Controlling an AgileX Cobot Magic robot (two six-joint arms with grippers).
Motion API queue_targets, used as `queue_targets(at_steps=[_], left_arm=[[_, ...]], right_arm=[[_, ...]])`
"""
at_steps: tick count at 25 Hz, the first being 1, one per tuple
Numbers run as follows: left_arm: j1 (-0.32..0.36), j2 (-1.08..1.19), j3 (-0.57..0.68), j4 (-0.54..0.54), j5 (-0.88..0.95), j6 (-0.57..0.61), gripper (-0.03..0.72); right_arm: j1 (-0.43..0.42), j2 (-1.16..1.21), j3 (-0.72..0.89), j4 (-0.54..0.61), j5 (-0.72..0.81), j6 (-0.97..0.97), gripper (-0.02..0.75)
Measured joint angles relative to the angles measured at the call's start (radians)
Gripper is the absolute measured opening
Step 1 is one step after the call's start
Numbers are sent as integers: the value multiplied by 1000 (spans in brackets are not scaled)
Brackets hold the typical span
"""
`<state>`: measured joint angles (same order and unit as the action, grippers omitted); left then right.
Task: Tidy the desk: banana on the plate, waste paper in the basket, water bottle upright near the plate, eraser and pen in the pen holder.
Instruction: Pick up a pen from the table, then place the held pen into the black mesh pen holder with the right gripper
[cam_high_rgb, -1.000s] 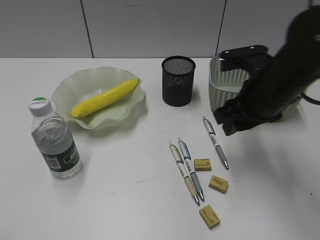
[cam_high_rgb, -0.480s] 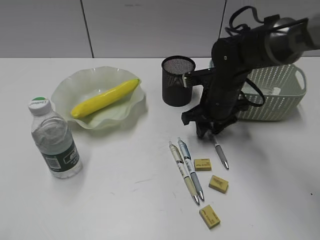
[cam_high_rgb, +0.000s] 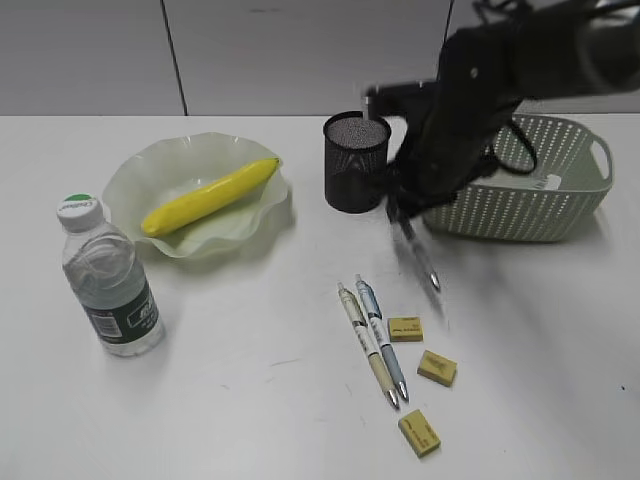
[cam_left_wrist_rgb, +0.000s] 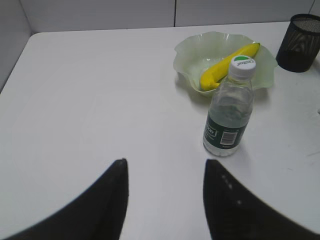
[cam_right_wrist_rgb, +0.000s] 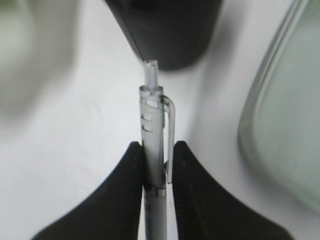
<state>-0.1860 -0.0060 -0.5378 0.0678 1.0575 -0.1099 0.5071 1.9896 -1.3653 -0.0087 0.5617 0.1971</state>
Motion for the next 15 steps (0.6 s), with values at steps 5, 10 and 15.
queue_targets(at_steps=[5, 10, 15], left_arm=[[0, 0, 0, 0, 0, 1, 363], [0, 0, 0, 0, 0, 1, 361], [0, 0, 0, 0, 0, 1, 340]], right_arm=[[-3, -256, 101, -156, -562, -1, 146], [-60, -163, 121, -203, -1023, -2, 146], [-81, 64, 129, -158, -1294, -2, 162]])
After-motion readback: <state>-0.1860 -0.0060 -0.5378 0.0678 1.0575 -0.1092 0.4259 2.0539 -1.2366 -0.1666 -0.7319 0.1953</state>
